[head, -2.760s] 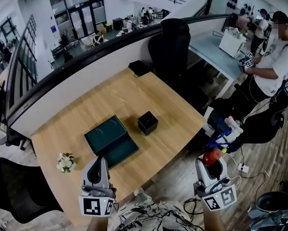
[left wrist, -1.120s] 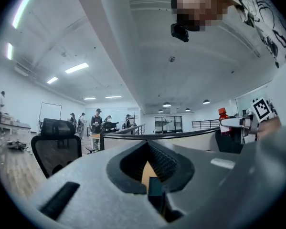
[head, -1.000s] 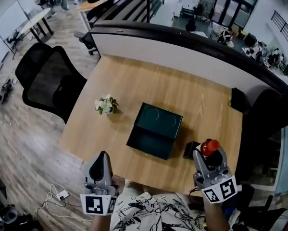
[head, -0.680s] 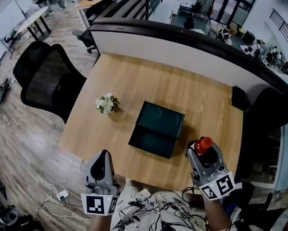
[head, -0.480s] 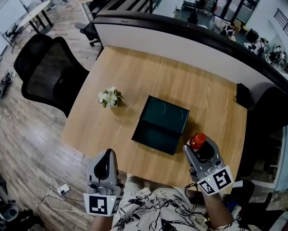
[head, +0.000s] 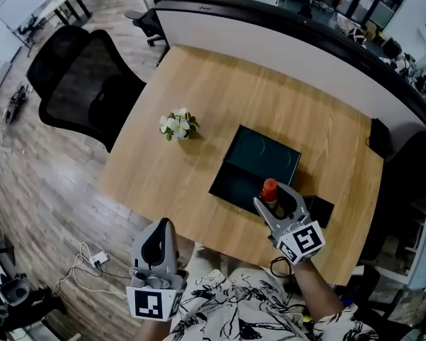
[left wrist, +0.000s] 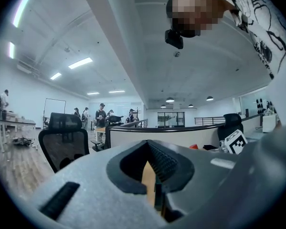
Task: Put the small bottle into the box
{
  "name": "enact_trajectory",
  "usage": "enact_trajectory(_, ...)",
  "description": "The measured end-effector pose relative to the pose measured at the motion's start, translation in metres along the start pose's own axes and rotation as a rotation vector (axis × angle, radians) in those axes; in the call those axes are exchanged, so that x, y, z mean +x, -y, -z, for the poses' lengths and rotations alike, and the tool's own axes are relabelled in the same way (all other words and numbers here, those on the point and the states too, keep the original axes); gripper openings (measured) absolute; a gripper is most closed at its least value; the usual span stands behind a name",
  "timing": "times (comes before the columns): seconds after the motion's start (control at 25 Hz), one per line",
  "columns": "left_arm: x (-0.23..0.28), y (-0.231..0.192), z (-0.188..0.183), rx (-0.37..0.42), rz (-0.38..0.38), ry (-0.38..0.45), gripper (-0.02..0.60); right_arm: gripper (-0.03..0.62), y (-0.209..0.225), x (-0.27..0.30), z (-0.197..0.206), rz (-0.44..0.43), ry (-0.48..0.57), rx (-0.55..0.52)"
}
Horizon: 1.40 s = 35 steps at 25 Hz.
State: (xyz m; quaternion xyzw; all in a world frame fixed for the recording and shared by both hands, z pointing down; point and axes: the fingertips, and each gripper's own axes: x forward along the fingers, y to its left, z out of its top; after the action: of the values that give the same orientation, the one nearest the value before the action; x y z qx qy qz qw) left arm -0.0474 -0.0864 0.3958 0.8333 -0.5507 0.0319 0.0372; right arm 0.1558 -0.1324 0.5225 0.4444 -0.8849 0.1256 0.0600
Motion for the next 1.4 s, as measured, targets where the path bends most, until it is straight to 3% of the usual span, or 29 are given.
enact_trajectory(0.4, -0.006, -0.017, 0.014, 0.026, -0.033, -0.033, 0.001, 0.233, 0.004, 0.062, 0.087, -0.076, -0.266, -0.094)
enact_trajectory(0.6, 0.002, -0.021, 0.021, -0.034, -0.029, -0.043, 0.002, 0.233, 0.007, 0.082, 0.129, -0.128, -0.47, -0.13)
enact_trajectory(0.84, 0.01, -0.027, 0.03, -0.053, -0.032, -0.058, 0.002, 0.235, 0.008, 0.093, 0.164, -0.159, -0.649, -0.184)
enact_trajectory(1.12, 0.016, -0.029, 0.043, -0.075, -0.028, -0.086, 0.0, 0.235, 0.007, 0.101, 0.189, -0.171, -0.785, -0.27)
enact_trajectory(1.4, 0.017, -0.027, 0.05, -0.085, -0.014, -0.096, 0.002, 0.235, 0.005, 0.106, 0.205, -0.172, -0.834, -0.305)
